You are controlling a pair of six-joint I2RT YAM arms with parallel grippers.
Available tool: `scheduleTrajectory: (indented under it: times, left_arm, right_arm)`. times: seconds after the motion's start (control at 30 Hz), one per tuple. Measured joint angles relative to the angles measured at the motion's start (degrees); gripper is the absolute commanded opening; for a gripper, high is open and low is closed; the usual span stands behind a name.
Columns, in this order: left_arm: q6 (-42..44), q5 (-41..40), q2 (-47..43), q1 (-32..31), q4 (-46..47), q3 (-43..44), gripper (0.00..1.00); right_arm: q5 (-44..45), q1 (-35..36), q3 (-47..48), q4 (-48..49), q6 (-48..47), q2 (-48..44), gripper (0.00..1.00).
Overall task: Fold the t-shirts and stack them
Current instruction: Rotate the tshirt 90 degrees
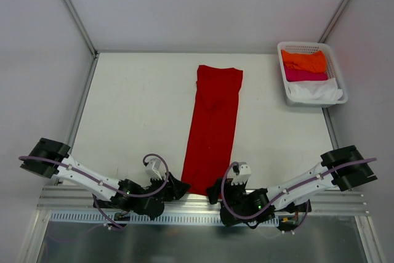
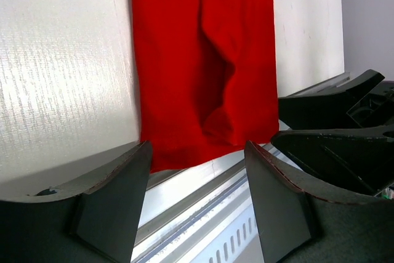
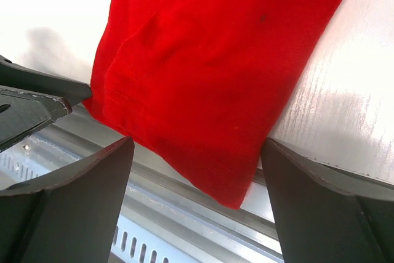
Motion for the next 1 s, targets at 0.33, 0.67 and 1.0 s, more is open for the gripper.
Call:
scheduleTrajectory:
  times: [0.33, 0.67, 1.0]
  left_arm:
    - [1.79, 0.37, -0.79, 0.17, -2.10, 0.85, 0.60]
    - [3.91, 3.50, 5.73, 1.49, -13.40, 8.61, 0.61]
    - [0.74, 3.13, 6.21, 1.51, -13.22, 8.31, 0.60]
  right_arm:
    - [0.02, 0.00, 0.11, 0.04, 0.00, 0.15, 0.89]
    - [0.11, 0.00, 0.11, 0.35, 0.00, 0.26, 0.89]
    - [0.15, 0.00, 0.11, 0.63, 0.00, 0.35, 0.89]
